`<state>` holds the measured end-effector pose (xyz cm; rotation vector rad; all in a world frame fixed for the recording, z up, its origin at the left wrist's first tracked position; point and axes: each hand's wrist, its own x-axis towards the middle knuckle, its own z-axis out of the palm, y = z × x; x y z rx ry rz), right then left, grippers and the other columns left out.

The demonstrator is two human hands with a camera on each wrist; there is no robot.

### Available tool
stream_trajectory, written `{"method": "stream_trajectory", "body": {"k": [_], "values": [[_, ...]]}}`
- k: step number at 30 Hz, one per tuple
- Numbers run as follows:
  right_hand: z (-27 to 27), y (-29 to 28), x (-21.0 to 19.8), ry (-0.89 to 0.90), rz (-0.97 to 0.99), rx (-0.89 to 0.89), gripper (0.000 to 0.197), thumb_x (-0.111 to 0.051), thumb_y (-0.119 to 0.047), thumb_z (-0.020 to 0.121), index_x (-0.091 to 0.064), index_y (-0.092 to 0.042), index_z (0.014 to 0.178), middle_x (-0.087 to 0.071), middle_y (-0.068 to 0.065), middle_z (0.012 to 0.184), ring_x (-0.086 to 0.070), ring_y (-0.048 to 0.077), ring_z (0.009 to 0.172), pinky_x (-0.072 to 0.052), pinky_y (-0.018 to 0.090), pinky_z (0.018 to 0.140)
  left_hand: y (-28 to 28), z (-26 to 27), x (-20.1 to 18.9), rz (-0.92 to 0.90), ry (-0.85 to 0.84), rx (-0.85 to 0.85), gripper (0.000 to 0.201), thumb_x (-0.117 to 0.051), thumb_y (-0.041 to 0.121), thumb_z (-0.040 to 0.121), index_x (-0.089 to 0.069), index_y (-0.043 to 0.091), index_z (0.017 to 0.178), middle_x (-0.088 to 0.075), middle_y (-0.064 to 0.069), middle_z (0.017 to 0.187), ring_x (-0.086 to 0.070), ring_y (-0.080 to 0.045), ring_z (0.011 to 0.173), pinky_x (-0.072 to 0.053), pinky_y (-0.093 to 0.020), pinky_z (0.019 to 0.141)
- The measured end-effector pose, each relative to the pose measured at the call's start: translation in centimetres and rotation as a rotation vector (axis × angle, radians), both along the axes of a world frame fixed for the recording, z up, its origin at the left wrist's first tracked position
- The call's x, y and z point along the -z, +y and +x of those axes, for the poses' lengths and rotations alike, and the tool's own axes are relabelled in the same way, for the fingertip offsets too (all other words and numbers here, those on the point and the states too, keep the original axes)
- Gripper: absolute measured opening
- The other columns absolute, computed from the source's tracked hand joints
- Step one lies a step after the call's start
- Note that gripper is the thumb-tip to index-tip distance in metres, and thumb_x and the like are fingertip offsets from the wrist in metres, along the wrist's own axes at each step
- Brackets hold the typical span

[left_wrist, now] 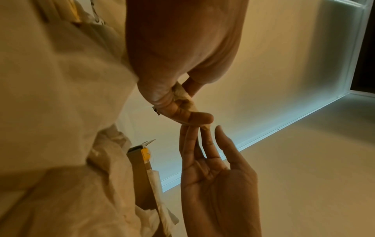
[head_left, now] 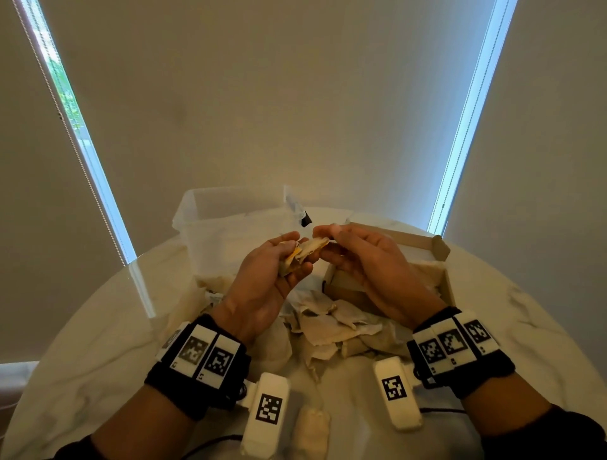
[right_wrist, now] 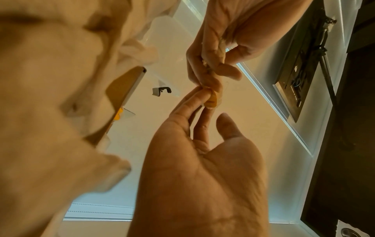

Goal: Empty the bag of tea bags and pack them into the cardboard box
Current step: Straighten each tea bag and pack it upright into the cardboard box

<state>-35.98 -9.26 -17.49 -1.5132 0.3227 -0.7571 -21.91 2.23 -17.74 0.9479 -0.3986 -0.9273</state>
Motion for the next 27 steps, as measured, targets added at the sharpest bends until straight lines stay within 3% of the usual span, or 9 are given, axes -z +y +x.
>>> {"method": "stream_trajectory", "body": {"k": [2,5,9,12,15,18,21,24,27], "values": [[-0.2,-0.2,0.1,0.040,-0.086,0.007,0.026,-0.061,-0.009,0.105,-0.075,-0.012,0.127,-0.079,0.002,0.121,-0.073,0.017,0.118,-0.057,0.033,0.105,0.1,0.0,0.0,-0.007,-0.008,0.006,0.024,-0.048,0.008,0.112,-0.063,0.005,0.129,-0.075,-0.020,0.115,-0.078,-0.021,0.077,-0.062,-0.024,0.060],[-0.3,-0.1,0.1,0.082,-0.259,0.131,0.024,-0.070,-0.015,0.101,-0.078,-0.021,0.122,-0.081,-0.010,0.114,-0.075,0.007,0.111,-0.060,0.027,0.099,0.2,-0.2,0.0,0.001,-0.035,0.031,0.023,-0.047,0.010,0.113,-0.064,0.009,0.128,-0.078,-0.018,0.108,-0.079,-0.022,0.081,-0.063,-0.025,0.063],[-0.6,-0.2,-0.4,-0.035,-0.186,0.240,0.020,-0.070,-0.018,0.102,-0.077,-0.021,0.120,-0.081,-0.003,0.108,-0.077,0.015,0.104,-0.063,0.025,0.080,0.1,-0.2,0.1,0.030,-0.065,0.057,0.024,-0.047,0.009,0.112,-0.068,0.012,0.123,-0.079,-0.011,0.107,-0.080,-0.020,0.087,-0.063,-0.025,0.065],[-1.0,-1.0,-0.8,-0.047,-0.148,0.289,0.021,-0.072,-0.024,0.100,-0.075,-0.027,0.121,-0.080,-0.003,0.108,-0.076,0.018,0.105,-0.065,0.031,0.082,0.0,0.0,0.2,0.073,-0.128,0.069,0.028,-0.046,0.009,0.112,-0.072,0.015,0.120,-0.079,-0.005,0.108,-0.077,-0.015,0.083,-0.061,-0.024,0.064],[-1.2,-1.4,-1.0,0.004,-0.132,0.291,0.021,-0.075,-0.030,0.098,-0.077,-0.022,0.117,-0.081,-0.005,0.105,-0.076,0.016,0.100,-0.065,0.038,0.089,0.1,0.0,0.3,0.069,-0.142,0.113,0.031,-0.044,0.007,0.110,-0.073,0.010,0.122,-0.073,-0.006,0.105,-0.065,-0.012,0.074,-0.052,-0.022,0.057],[-1.3,-1.6,-1.1,0.075,-0.204,0.284,0.017,-0.074,-0.030,0.098,-0.078,-0.023,0.112,-0.080,-0.007,0.106,-0.075,0.013,0.099,-0.065,0.038,0.087,0.1,-0.1,0.2,0.046,-0.163,0.157,0.032,-0.044,0.011,0.110,-0.072,0.009,0.125,-0.067,-0.005,0.096,-0.056,-0.012,0.070,-0.043,-0.023,0.055],[-2.3,-2.4,-1.6,0.193,-0.326,0.302,0.013,-0.076,-0.033,0.098,-0.078,-0.026,0.108,-0.079,-0.007,0.103,-0.076,0.019,0.092,-0.067,0.035,0.077,0.2,-0.3,0.0,0.108,-0.362,0.179,0.032,-0.046,0.015,0.112,-0.073,0.014,0.128,-0.066,-0.003,0.097,-0.053,-0.011,0.073,-0.042,-0.025,0.061],[-3.5,-3.9,-2.5,0.400,-0.480,0.345,0.013,-0.076,-0.035,0.098,-0.076,-0.027,0.108,-0.079,-0.008,0.098,-0.077,0.014,0.078,-0.063,0.023,0.068,0.3,-0.5,-0.1,0.234,-0.652,0.222,0.035,-0.045,0.010,0.112,-0.075,0.022,0.124,-0.071,0.000,0.114,-0.055,-0.013,0.082,-0.045,-0.023,0.062],[-3.6,-6.1,-2.9,0.564,-0.592,0.423,0.011,-0.076,-0.041,0.097,-0.074,-0.035,0.106,-0.077,-0.010,0.097,-0.075,0.014,0.088,-0.064,0.038,0.083,0.3,-0.9,-0.1,0.379,-0.842,0.364,0.041,-0.042,0.007,0.113,-0.074,0.032,0.124,-0.069,-0.006,0.128,-0.058,-0.021,0.093,-0.052,-0.025,0.070]]}}
